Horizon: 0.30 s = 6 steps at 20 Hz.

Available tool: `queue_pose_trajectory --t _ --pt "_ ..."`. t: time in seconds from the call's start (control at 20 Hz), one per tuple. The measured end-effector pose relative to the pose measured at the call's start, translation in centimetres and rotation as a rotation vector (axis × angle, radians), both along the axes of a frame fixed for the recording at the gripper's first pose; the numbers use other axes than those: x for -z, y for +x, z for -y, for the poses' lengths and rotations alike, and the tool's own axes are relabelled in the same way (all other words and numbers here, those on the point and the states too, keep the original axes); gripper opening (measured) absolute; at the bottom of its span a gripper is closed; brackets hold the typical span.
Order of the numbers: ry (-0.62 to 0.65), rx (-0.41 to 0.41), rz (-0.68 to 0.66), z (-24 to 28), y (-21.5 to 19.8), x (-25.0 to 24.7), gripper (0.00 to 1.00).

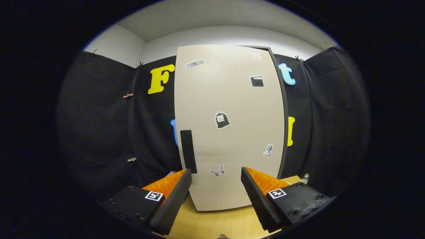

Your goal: Open the shoe cabinet door, grab the shoes and put them into the shoe cabinet, then close the shoe cabinet door.

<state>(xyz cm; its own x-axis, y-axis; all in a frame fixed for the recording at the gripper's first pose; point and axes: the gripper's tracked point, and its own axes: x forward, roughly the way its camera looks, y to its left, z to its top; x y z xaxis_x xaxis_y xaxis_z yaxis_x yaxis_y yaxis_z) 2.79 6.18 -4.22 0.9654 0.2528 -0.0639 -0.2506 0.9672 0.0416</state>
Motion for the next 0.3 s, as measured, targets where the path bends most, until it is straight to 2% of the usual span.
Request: queue_pose_trajectory --t 0.3 --pt "0.023 -0.009 0.041 -0.1 -0.6 -1.1 0.98"
